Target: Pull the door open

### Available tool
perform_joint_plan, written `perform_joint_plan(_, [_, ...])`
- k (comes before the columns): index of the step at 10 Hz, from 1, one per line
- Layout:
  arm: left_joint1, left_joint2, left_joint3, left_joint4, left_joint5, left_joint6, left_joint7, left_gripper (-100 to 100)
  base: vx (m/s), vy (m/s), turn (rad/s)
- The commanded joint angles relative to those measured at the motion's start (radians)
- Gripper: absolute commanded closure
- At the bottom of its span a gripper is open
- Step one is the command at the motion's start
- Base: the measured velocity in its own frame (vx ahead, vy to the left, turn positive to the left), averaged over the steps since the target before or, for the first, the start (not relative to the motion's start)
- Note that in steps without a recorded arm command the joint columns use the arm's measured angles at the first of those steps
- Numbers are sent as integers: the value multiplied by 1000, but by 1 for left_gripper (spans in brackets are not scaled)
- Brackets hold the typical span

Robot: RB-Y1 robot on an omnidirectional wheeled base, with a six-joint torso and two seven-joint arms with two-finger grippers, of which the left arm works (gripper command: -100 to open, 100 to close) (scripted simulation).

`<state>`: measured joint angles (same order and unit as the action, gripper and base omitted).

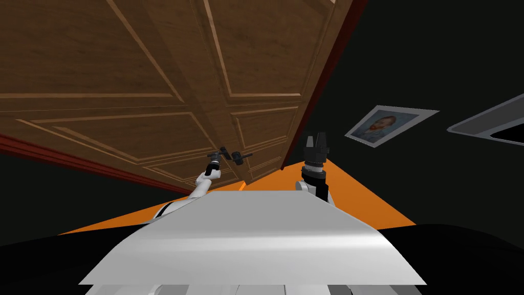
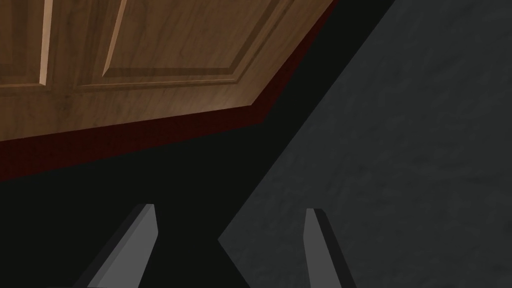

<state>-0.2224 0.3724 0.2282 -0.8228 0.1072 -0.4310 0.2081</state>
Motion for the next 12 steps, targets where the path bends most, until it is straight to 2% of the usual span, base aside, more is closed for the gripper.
perform_joint_plan(1, [17,25,7,5,2,-1,9,100,-158,65,-11])
perform_joint_plan(5, [30,46,-15,4,-2,-7,36,100,-195,13,-63])
perform_joint_plan(7, [30,52,-45,-2,-7,-14,60,100,-227,28,-120])
perform_joint_plan(10, [23,51,-99,-14,-16,-24,97,100,-248,105,-187])
perform_joint_plan(11, [19,54,-89,4,-14,-23,89,100,-94,38,-54])
perform_joint_plan(12, [21,58,-110,3,-19,-32,107,100,-143,33,-81])
